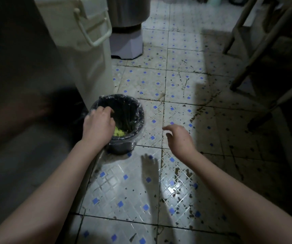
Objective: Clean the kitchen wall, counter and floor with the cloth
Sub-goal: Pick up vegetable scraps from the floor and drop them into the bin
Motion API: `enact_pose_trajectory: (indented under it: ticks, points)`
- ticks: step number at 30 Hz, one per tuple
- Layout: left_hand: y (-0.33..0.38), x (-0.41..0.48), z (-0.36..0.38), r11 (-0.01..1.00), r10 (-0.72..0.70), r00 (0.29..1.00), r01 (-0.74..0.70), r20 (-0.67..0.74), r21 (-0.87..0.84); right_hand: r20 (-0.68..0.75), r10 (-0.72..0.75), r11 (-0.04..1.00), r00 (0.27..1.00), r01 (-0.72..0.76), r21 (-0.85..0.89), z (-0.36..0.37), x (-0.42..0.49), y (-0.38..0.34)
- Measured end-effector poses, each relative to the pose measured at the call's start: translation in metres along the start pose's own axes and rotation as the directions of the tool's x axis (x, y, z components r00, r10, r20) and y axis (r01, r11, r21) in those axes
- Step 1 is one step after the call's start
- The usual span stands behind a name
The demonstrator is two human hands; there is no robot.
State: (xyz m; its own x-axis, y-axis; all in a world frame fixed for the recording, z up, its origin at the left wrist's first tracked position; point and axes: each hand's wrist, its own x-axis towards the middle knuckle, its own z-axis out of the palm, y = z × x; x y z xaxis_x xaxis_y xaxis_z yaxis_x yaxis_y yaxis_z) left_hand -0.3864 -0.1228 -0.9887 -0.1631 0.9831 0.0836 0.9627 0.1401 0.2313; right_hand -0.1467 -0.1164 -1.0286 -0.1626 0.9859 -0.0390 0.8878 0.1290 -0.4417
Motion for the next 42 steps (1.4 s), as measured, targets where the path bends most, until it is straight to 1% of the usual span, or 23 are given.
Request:
enact_pose_trajectory:
  ticks: [2, 6, 9, 13, 20, 22, 29, 32, 37, 42]
  points:
    - [0.009, -0.001, -0.021, 1.0, -0.006, 0.999, 0.007, 0.038, -0.014, 0.013, 0.051, 0.999, 0.999, -0.051, 0.017, -0.02, -0.01, -0.006]
    - [0.025, -0.005, -0.07, 0.999, -0.032, 0.995, 0.034, 0.095, -0.025, 0.071, 0.12, 0.993, 0.99, -0.119, -0.015, -0.067, -0.038, -0.022]
    - [0.039, -0.008, -0.108, 0.999, -0.041, 0.986, 0.043, 0.163, -0.003, 0.096, 0.147, 0.988, 0.984, -0.143, -0.052, -0.105, -0.057, -0.035]
    - [0.065, -0.011, -0.169, 1.0, -0.012, 0.971, 0.006, 0.239, 0.026, 0.131, 0.18, 0.982, 0.975, -0.172, -0.074, -0.173, -0.072, -0.065]
    - [0.112, 0.0, -0.291, 0.998, 0.057, 0.962, -0.061, 0.268, 0.007, 0.1, 0.175, 0.984, 0.979, -0.173, -0.033, -0.302, -0.072, -0.134]
    - [0.126, 0.007, -0.327, 0.997, 0.074, 0.963, -0.081, 0.258, 0.017, 0.076, 0.161, 0.987, 0.984, -0.158, -0.041, -0.34, -0.067, -0.153]
    - [0.153, 0.025, -0.457, 0.993, 0.112, 0.982, -0.116, 0.153, 0.02, 0.032, 0.115, 0.991, 0.993, -0.112, -0.075, -0.472, -0.057, -0.215]
    - [0.159, 0.029, -0.514, 0.993, 0.111, 0.987, -0.115, 0.12, 0.028, -0.007, 0.106, 0.994, 0.994, -0.106, -0.039, -0.522, -0.056, -0.248]
    - [0.165, 0.037, -0.605, 0.991, 0.121, 0.993, -0.121, 0.014, 0.064, -0.066, 0.009, 0.997, 0.998, -0.013, -0.072, -0.589, -0.051, -0.303]
    - [0.149, 0.035, -0.677, 0.998, 0.05, 0.998, -0.049, -0.036, 0.043, -0.046, -0.098, 0.985, 0.994, 0.091, -0.144, -0.636, -0.048, -0.355]
